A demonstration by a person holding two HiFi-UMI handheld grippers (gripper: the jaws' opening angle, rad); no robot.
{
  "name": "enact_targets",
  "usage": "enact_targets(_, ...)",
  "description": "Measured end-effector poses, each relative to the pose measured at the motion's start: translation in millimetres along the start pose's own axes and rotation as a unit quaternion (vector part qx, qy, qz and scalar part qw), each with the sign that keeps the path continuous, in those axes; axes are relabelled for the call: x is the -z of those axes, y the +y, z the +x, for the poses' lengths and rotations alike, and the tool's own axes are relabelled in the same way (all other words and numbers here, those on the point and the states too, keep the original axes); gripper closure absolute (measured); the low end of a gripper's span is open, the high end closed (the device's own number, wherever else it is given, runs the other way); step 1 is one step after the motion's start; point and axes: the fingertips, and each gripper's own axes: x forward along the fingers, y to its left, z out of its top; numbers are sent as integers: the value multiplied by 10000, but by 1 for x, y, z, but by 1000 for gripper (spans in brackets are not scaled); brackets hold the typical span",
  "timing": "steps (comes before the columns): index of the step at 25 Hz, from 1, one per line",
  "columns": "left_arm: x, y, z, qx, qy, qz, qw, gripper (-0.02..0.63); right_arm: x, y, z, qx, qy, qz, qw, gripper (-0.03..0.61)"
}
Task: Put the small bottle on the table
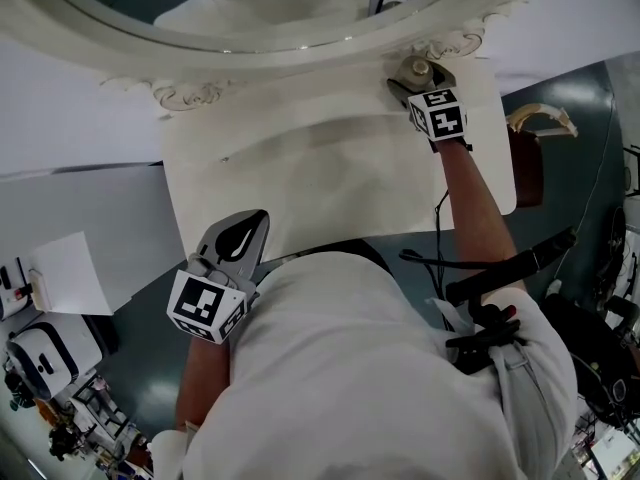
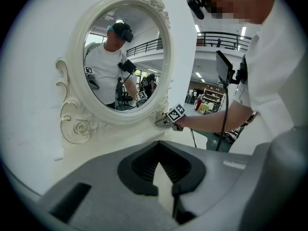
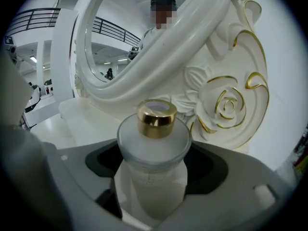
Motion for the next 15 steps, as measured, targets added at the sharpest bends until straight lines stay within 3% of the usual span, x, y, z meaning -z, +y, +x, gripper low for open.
enact_targets(11,10,-4,-37,264,-205,209,9992,611,11,11,-51,479,78,365,9982,195)
enact_targets(15,19,-7,-51,360,-267,249,9987,611,20,23,-74,633,128,463,9968,244)
